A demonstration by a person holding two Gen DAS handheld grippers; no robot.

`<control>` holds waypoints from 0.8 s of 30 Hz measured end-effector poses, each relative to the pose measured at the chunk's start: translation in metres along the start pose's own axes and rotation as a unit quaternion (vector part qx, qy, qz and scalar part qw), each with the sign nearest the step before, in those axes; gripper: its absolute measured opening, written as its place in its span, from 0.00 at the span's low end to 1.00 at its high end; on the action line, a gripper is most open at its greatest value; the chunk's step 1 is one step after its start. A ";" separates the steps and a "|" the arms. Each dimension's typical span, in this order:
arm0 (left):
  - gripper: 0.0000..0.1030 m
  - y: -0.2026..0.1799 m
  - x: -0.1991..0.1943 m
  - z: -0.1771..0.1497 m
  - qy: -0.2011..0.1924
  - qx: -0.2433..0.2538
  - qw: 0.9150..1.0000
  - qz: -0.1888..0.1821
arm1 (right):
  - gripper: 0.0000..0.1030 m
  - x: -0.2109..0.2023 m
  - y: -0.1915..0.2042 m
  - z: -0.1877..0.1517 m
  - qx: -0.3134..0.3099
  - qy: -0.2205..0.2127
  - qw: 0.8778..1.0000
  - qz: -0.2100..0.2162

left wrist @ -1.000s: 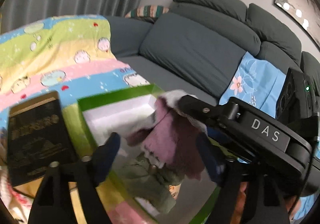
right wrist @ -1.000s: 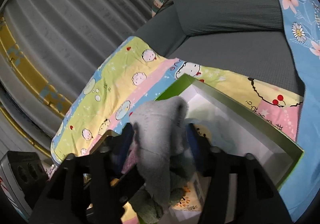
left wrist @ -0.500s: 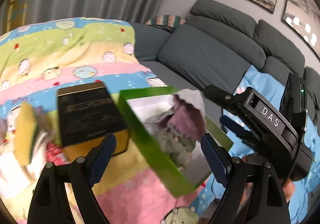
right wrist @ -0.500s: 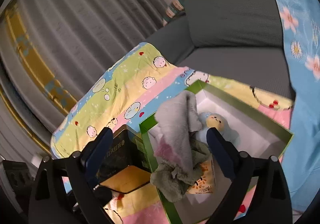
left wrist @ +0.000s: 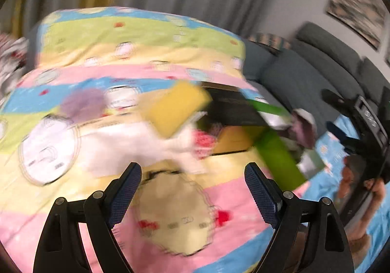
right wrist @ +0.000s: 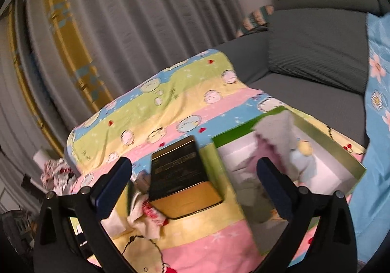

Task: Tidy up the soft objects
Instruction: 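Move the right tool back to the purple mesh bath puff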

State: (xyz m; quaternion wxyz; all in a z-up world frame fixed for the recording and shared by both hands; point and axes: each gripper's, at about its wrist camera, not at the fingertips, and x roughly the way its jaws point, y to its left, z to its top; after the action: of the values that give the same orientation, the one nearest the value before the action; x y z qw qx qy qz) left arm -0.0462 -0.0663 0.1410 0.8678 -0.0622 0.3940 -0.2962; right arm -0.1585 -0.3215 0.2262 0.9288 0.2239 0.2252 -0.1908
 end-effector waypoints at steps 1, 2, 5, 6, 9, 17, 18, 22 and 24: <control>0.84 0.014 -0.005 -0.003 -0.004 -0.016 1.000 0.010 | 0.99 0.000 0.008 -0.002 -0.008 0.001 1.000 0.002; 0.84 0.025 -0.008 -0.006 -0.007 -0.027 0.999 0.016 | 0.99 0.002 0.016 -0.005 -0.018 0.004 1.000 0.006; 0.84 0.063 -0.019 -0.016 -0.017 -0.067 0.997 0.030 | 0.99 0.007 0.040 -0.015 -0.042 0.017 0.999 0.026; 0.84 0.076 -0.022 -0.019 -0.023 -0.083 0.996 0.033 | 0.99 0.010 0.048 -0.019 -0.050 0.022 0.998 0.034; 0.85 0.107 -0.030 -0.025 -0.038 -0.127 0.990 0.046 | 0.99 0.018 0.076 -0.033 -0.081 0.044 0.994 0.058; 0.96 0.162 -0.051 -0.029 -0.056 -0.187 0.974 0.114 | 0.99 0.071 0.163 -0.077 -0.154 0.150 0.970 0.117; 0.96 0.167 -0.054 -0.030 -0.058 -0.194 0.972 0.120 | 0.99 0.083 0.178 -0.081 -0.151 0.169 0.965 0.130; 0.96 0.181 -0.057 -0.032 -0.050 -0.200 0.965 0.160 | 0.99 0.130 0.227 -0.091 -0.129 0.242 0.948 0.163; 0.96 0.186 -0.059 -0.033 -0.048 -0.202 0.962 0.177 | 0.99 0.162 0.254 -0.099 -0.126 0.277 0.940 0.156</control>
State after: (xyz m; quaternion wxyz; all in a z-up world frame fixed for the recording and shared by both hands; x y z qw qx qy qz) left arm -0.0138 0.1228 0.0930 0.8939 -0.1796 0.4080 -0.0484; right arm 0.0576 -0.1028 0.1491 0.8684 0.1812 0.4582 0.0561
